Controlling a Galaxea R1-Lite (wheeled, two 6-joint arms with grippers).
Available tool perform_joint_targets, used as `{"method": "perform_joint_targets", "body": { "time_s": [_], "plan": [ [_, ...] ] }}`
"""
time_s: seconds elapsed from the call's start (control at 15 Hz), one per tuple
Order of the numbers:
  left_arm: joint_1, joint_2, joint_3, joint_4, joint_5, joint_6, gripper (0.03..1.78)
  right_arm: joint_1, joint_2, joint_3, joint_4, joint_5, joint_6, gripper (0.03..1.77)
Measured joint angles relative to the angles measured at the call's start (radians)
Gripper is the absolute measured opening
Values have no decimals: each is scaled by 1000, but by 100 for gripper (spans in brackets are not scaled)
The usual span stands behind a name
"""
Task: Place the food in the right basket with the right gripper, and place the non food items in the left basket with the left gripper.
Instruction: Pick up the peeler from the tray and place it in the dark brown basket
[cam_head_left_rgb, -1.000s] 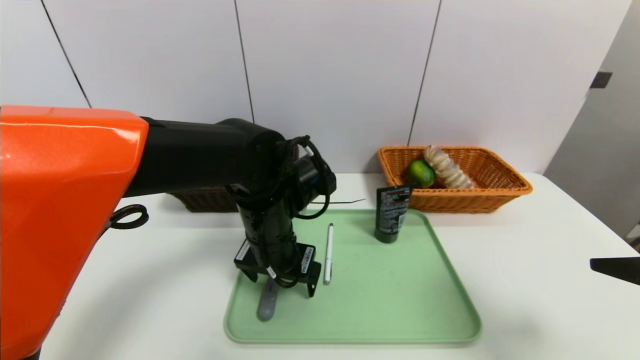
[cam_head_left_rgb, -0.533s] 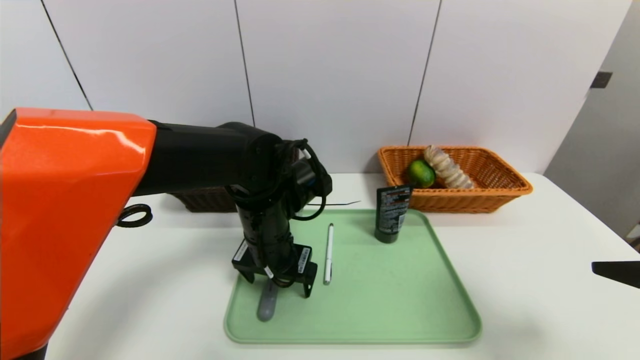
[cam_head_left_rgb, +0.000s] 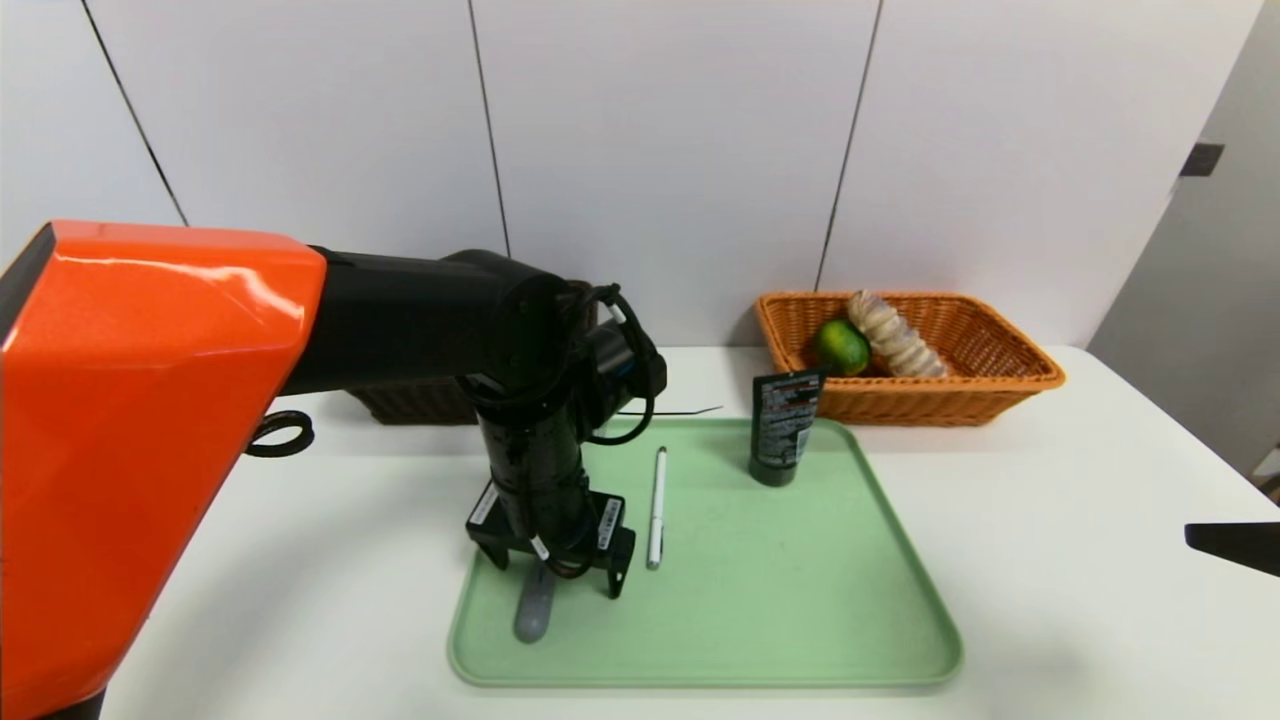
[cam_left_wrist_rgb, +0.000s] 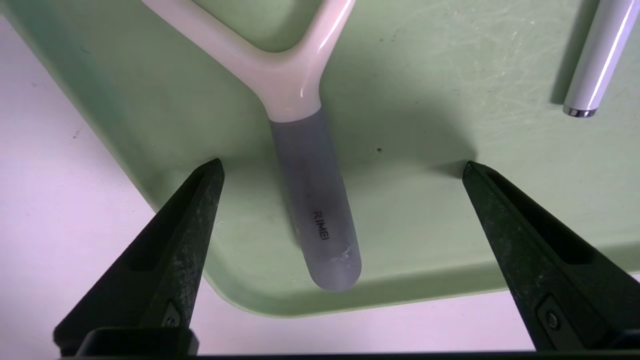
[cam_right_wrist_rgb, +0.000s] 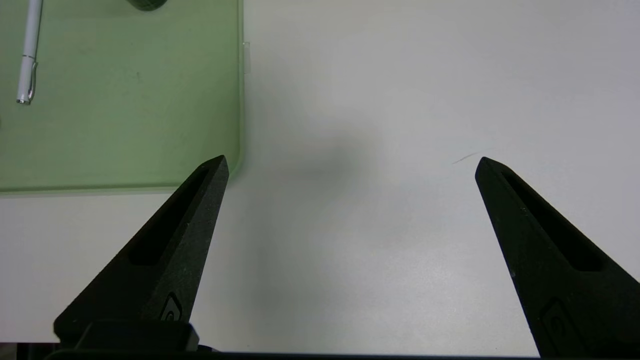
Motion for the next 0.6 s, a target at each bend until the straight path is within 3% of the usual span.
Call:
{"method": "perform_joint_targets", "body": {
  "time_s": [0.27, 0.6],
  "plan": [
    [0, 1, 0, 0, 0, 1, 169, 0, 1, 0, -1, 4, -3, 171],
    [0, 2, 0, 0, 0, -4, 99, 1, 0, -1, -1, 4, -3, 171]
  ]
}}
